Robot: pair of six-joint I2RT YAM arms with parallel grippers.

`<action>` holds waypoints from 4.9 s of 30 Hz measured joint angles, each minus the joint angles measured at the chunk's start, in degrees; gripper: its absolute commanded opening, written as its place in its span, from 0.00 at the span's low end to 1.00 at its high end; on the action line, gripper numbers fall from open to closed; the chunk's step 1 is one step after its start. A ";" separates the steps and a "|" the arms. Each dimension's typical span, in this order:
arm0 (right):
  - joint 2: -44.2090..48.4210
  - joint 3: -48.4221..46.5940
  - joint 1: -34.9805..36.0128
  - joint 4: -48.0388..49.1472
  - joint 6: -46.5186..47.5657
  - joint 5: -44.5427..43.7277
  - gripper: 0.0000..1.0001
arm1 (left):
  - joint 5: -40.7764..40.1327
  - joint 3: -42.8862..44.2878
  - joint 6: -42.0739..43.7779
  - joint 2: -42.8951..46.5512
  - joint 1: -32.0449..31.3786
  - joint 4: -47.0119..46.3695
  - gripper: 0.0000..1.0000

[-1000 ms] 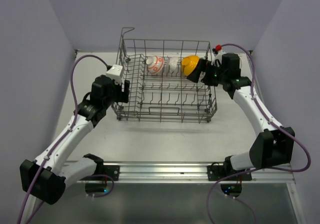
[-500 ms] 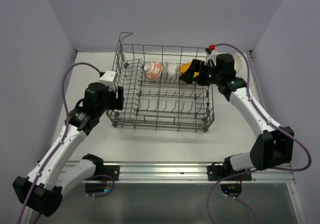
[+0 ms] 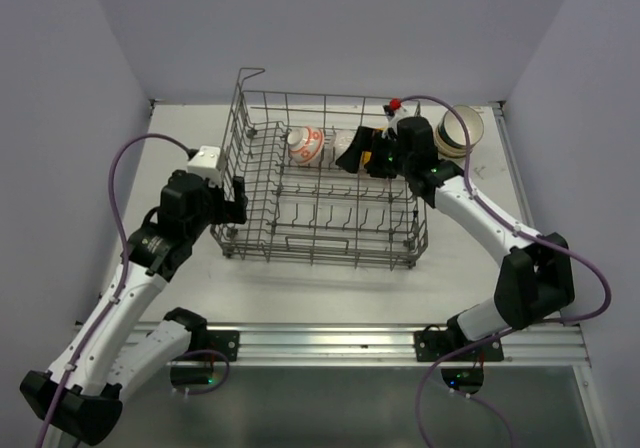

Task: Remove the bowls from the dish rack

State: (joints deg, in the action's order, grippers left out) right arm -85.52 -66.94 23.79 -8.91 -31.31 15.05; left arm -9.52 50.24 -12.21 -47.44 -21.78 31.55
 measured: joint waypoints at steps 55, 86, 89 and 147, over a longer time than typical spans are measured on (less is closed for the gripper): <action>-40.65 -44.94 8.37 -11.96 -4.72 -14.93 0.99 | -5.70 -0.68 3.02 -6.43 0.13 -20.35 1.00; -37.86 -24.35 2.84 24.90 -15.50 3.26 0.75 | -4.61 -0.68 3.41 -6.60 0.13 -20.35 1.00; -37.86 -23.54 2.45 27.02 -16.61 4.48 0.73 | -4.61 -0.68 3.43 -6.62 0.13 -20.35 1.00; -48.28 -33.94 2.01 34.88 -22.38 25.38 0.00 | -4.13 -0.68 3.87 -8.13 0.17 -20.24 1.00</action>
State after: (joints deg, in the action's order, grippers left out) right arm -133.80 -100.88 25.80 25.98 -53.69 40.42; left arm -13.65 49.56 -8.34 -55.57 -21.61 11.31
